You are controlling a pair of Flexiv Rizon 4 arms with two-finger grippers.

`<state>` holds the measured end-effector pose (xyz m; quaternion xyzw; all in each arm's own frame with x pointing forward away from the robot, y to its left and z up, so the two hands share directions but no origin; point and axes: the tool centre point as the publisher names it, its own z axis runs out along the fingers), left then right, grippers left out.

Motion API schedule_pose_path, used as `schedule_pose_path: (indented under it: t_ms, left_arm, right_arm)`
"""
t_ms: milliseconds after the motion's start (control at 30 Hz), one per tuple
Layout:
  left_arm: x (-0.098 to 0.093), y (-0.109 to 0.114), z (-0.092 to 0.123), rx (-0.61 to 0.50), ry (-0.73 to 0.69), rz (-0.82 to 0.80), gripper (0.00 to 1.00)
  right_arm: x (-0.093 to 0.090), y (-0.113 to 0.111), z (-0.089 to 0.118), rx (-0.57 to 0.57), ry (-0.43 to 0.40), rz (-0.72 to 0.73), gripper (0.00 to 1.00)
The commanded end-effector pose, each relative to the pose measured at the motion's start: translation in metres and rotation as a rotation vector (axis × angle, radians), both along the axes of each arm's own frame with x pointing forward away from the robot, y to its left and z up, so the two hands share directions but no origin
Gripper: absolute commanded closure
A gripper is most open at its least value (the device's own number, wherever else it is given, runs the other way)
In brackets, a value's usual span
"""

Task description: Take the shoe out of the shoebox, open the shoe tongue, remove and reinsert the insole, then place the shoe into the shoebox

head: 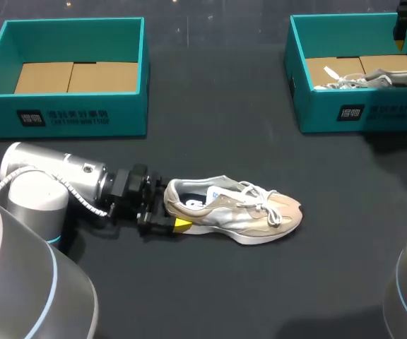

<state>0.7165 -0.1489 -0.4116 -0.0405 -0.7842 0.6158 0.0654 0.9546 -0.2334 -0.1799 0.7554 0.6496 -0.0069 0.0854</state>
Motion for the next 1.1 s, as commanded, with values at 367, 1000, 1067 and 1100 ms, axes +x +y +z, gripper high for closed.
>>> schedule_pose_path:
  t_ms: [367, 1000, 1067, 1100]
  left_arm:
    - [0.002, 0.001, -0.002, 0.000, 0.000, -0.001, 1.00]
    - [0.002, 0.001, -0.002, 0.000, 0.000, -0.001, 1.00]
    - [0.002, 0.001, -0.002, 0.000, 0.000, -0.001, 1.00]
    - [0.002, 0.001, -0.002, 0.000, 0.000, -0.001, 1.00]
  right_arm:
    - [-0.048, 0.050, 0.004, -0.004, -0.057, -0.061, 0.00]
    - [-0.145, 0.215, -0.013, 0.003, -0.064, -0.047, 0.00]
    - [-0.151, 0.230, -0.017, -0.016, -0.052, -0.046, 0.00]
    - [-0.154, 0.237, -0.018, -0.017, -0.053, -0.047, 0.00]
